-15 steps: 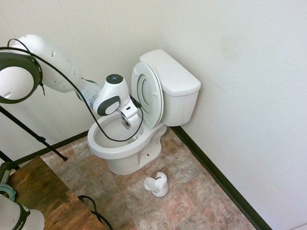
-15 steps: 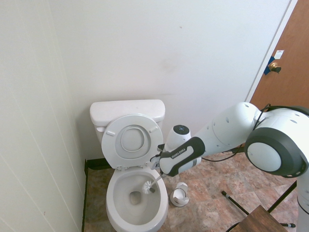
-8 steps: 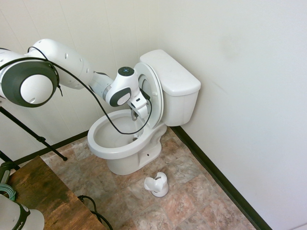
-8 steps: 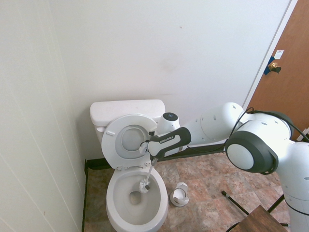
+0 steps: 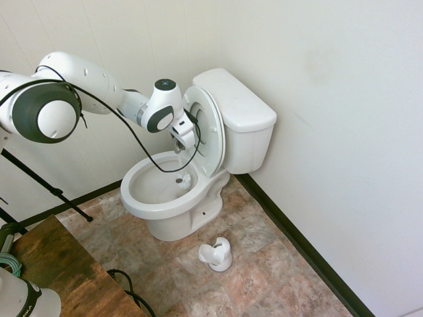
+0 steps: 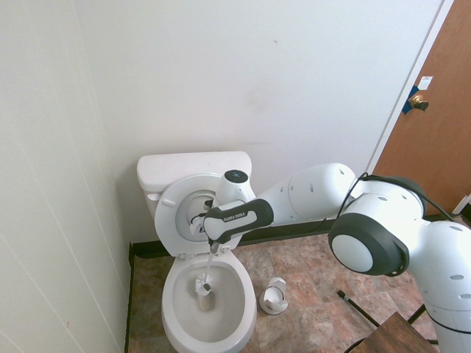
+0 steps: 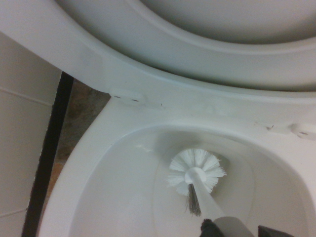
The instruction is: Clean the toilet
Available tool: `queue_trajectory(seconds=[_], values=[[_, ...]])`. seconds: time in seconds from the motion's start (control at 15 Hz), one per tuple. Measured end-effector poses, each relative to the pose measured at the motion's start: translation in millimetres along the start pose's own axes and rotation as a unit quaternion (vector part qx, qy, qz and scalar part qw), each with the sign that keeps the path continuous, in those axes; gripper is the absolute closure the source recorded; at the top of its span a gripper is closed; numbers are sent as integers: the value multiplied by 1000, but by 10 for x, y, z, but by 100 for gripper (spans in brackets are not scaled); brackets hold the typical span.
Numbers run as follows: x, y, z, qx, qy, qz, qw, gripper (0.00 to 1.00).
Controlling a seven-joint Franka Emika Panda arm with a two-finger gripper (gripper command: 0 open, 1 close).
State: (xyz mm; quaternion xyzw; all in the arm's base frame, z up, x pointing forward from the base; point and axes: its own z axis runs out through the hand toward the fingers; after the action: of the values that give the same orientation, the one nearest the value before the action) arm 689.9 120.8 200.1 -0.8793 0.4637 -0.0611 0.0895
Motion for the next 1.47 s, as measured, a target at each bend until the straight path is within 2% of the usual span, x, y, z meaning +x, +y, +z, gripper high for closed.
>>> queue_trajectory(seconds=[0.27, 0.67, 0.93, 1.2, 1.47], values=[[81, 99, -169, -11, 2, 22, 1000, 100], [-180, 558, -1259, 5, 8, 19, 1000, 100], [-158, 1000, -2063, 42, 23, 40, 998, 100], [368, 1638, -2708, 69, 49, 110, 990, 100], [1080, 2107, -2550, 49, 61, 188, 979, 100]])
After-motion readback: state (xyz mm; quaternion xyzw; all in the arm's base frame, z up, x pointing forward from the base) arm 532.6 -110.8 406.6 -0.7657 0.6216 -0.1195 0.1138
